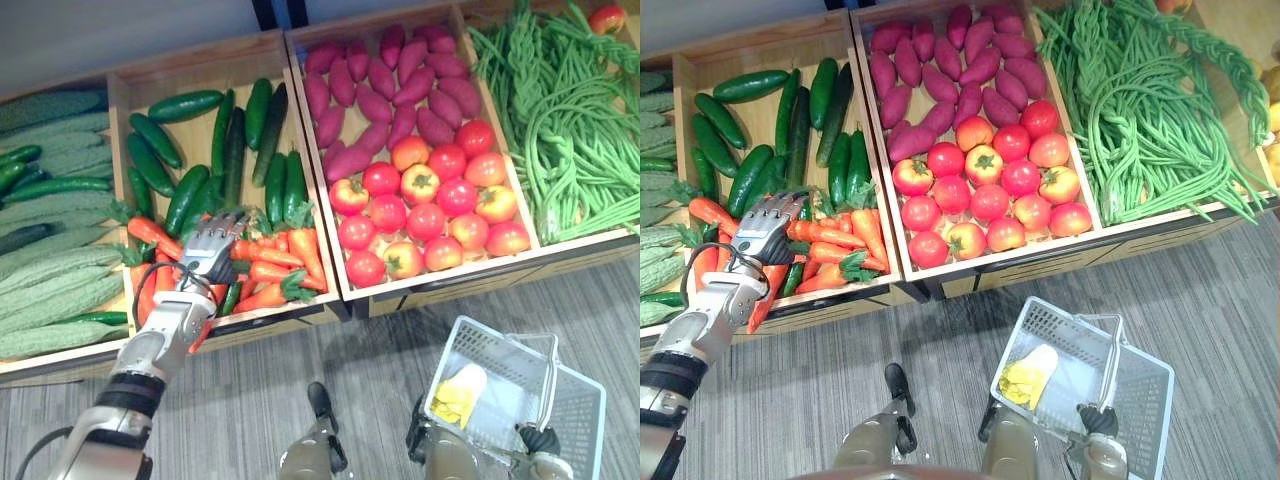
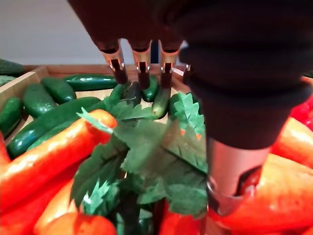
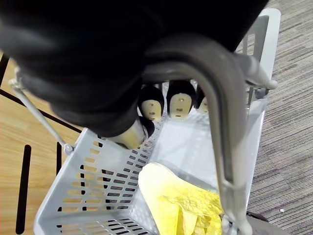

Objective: Pick vegetable in the basket

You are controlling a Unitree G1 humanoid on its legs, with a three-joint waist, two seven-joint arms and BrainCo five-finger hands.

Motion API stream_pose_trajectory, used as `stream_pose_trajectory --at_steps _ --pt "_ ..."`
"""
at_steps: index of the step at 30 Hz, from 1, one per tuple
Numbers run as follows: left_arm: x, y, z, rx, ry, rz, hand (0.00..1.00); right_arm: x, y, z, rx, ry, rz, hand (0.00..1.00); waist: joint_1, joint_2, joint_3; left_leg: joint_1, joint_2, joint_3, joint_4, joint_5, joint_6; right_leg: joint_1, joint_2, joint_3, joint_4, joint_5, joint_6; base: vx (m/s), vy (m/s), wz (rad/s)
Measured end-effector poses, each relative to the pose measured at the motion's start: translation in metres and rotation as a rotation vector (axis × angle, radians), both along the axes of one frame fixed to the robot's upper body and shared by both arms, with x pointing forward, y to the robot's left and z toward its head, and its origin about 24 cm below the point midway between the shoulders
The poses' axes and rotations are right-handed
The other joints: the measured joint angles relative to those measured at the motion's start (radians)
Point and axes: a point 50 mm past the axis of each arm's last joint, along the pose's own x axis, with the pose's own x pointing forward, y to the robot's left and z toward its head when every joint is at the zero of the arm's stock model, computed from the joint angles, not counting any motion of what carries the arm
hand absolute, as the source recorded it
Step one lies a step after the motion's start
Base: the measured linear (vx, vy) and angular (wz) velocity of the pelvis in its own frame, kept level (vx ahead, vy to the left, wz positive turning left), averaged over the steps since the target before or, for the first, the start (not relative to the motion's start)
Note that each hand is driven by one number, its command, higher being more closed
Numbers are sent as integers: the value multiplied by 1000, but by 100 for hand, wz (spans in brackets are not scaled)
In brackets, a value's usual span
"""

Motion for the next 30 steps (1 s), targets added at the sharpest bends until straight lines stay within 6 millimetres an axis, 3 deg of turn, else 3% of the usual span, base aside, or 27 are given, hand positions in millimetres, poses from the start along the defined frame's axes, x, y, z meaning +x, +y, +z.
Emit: stream_pose_trajectory --at_steps 3,8,9,19,30 --pt "0 9 -2 -19 5 58 0 14 0 5 -7 -35 18 100 3 -2 26 -24 2 16 0 0 0 -26 7 13 -17 19 -5 53 -6 -15" --pt "4 7 -7 -70 -4 92 0 28 1 13 -26 -73 53 100 5 -8 60 -39 7 38 0 0 0 -41 20 36 -52 46 -7 39 -5 -13" --pt "5 5 -5 -82 -27 89 100 29 0 14 -31 -78 59 100 8 -9 66 -42 9 43 0 0 0 -44 25 41 -60 53 -8 37 -17 -17" --pt "20 -4 19 -161 -167 99 100 42 4 19 -52 -93 126 100 9 -18 75 -62 13 82 0 0 0 -60 42 80 -125 102 -6 33 -4 -11" --pt "18 -4 3 -158 -90 110 100 33 4 14 -48 -61 126 100 -1 -18 75 -5 13 81 0 -1 -1 0 42 79 -129 104 -6 34 -6 0"
